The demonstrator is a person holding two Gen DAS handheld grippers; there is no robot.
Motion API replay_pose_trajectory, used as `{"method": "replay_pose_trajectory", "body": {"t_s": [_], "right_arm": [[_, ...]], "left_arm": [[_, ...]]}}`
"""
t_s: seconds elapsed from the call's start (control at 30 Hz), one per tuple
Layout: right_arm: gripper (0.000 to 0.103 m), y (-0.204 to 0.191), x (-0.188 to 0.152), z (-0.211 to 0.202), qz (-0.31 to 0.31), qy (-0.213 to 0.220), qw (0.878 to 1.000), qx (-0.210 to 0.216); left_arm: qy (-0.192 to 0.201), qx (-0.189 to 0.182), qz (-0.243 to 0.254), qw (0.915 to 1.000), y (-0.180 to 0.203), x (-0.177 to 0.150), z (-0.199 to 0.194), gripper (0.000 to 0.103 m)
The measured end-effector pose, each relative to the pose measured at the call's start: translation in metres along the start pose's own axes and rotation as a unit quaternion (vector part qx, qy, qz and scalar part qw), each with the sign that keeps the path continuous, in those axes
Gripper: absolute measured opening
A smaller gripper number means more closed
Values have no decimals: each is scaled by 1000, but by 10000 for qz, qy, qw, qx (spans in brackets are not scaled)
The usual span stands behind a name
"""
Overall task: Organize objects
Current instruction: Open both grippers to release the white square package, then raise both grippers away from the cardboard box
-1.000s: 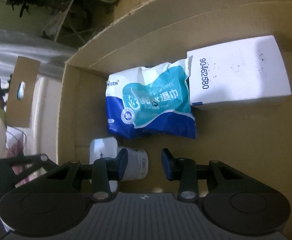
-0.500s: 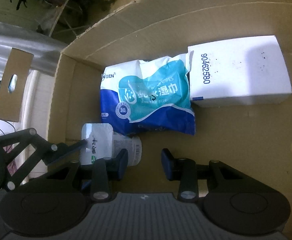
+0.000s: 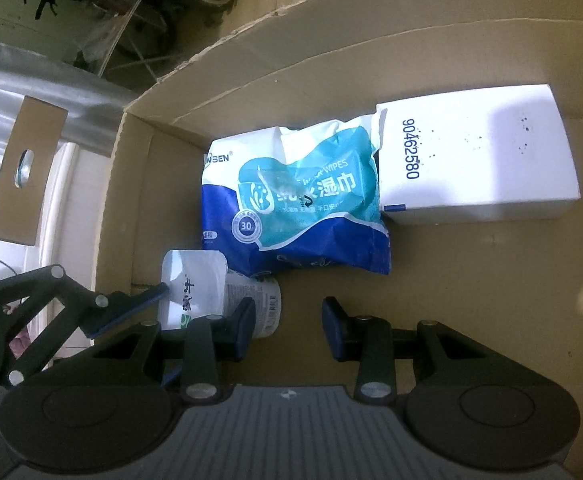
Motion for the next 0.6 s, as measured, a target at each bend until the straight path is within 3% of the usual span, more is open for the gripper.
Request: {"method": "replay_pose_trajectory", "body": {"t_s": [0.3,0.43,0.53,0.6], "right_arm": [[40,-7,-8,-31,-137,291,9994,162],[41,-27,-13,-56,-262,519,9979,287],[41,-36,-22,-83,-486,754,9954,347],[42,-37,-36,-105,-693,922,9923,450]], "left_arm": [[387,235,-561,9974,1,-8,-40,42],[760,706,-1095,9886,-3,-17,-73,46],[1035,862,-1608,9777,-3,-29,-102,46],[1331,750,-1949,9689,-7,-43,-117,50]]}}
Point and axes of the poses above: each gripper's, at about its wrist camera, not at the fingertips, and z roughly the way its jaws point, y to its right, x to its top, the point moved 5 cm from there along z, roughly the way its jaws point, and after that the axes turned 9 degrees about z, right-handed, at the moved point
